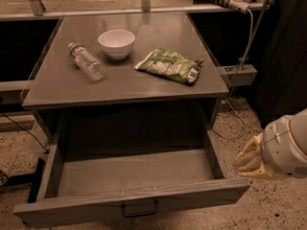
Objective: Close top drawer
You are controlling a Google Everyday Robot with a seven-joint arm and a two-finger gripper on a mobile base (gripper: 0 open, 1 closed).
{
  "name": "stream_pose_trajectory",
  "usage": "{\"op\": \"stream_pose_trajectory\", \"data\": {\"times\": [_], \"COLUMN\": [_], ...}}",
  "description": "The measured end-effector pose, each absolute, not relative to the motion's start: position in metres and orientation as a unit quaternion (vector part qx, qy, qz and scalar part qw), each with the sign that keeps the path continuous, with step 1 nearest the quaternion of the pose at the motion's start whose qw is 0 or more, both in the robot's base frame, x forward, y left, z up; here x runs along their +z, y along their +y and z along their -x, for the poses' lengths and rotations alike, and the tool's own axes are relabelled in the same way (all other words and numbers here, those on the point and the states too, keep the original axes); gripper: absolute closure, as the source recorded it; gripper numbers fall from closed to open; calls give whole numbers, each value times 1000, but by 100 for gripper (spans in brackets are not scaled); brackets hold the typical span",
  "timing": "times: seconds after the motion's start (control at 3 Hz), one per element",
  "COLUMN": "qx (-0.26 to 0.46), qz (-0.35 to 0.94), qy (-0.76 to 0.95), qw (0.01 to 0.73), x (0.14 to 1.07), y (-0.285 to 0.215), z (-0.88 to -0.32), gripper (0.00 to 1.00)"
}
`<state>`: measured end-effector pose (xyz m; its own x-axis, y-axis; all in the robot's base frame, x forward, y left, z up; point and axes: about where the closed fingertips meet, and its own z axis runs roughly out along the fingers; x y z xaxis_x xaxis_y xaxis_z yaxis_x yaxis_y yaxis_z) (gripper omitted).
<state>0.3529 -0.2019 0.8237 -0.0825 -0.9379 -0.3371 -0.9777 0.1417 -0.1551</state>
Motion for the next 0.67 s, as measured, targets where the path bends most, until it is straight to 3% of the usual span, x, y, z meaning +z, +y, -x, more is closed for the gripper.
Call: {"op": "stream_pose_trajectory", "data": {"times": [0.67], "qx": [124], "qz": [638], "qy": [733], "qw": [203], "x": [754], "y": [-164], "z": [-341], "gripper": [100]}}
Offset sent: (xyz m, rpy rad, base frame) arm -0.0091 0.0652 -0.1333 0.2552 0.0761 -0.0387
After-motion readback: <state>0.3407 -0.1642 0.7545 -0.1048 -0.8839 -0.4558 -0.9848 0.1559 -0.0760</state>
